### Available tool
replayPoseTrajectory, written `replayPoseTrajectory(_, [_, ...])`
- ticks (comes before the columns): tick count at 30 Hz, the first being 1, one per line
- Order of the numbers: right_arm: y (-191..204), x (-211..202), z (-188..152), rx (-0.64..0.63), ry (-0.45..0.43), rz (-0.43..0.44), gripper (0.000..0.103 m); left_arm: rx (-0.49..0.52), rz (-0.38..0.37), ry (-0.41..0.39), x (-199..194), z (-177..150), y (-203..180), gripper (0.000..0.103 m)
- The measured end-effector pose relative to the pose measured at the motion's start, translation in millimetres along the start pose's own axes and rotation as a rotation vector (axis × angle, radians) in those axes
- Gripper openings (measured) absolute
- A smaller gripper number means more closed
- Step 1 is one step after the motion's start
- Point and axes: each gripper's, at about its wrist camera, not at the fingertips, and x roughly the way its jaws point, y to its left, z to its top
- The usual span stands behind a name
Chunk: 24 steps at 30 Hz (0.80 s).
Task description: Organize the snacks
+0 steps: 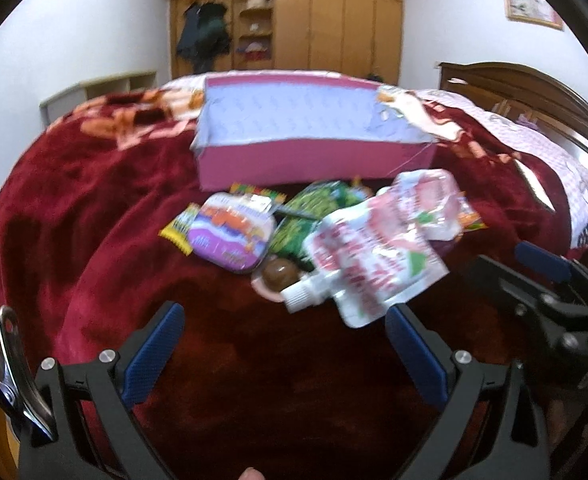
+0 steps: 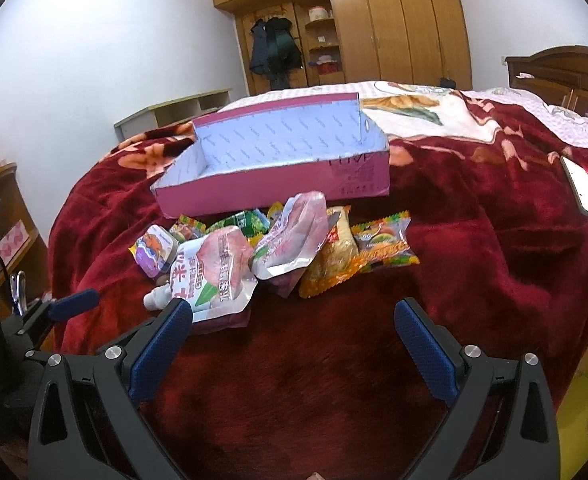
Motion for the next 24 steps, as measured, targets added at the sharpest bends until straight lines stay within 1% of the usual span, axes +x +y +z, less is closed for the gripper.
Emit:
replayPoseTrajectory(3, [-4, -3, 1, 0.002, -0.001, 0.005, 0.103, 0.023, 0.001, -0.007, 0, 3, -8, 0.103])
replayPoseTrajectory(11, [-13, 0, 5, -0.002, 0.037, 0.036, 0.103, 0.015, -0.032, 0.013, 13, 12, -10, 0.103])
replayPoseTrajectory(18, [-21, 0, 7, 0.012, 0.037, 0.06, 0.103, 0.073, -0.072, 0.034, 23, 21, -31, 0.103])
replayPoseTrajectory(22, [-33, 0, 5, 0.028, 0.041, 0.056, 0.103, 0.105, -0.05, 0.026, 31, 26, -40, 0.103])
replayPoseTrajectory(24, [-37, 1, 5, 0.035, 0.046, 0.054, 0.103, 0.1, -0.047, 0.033, 38, 28, -43, 0.103])
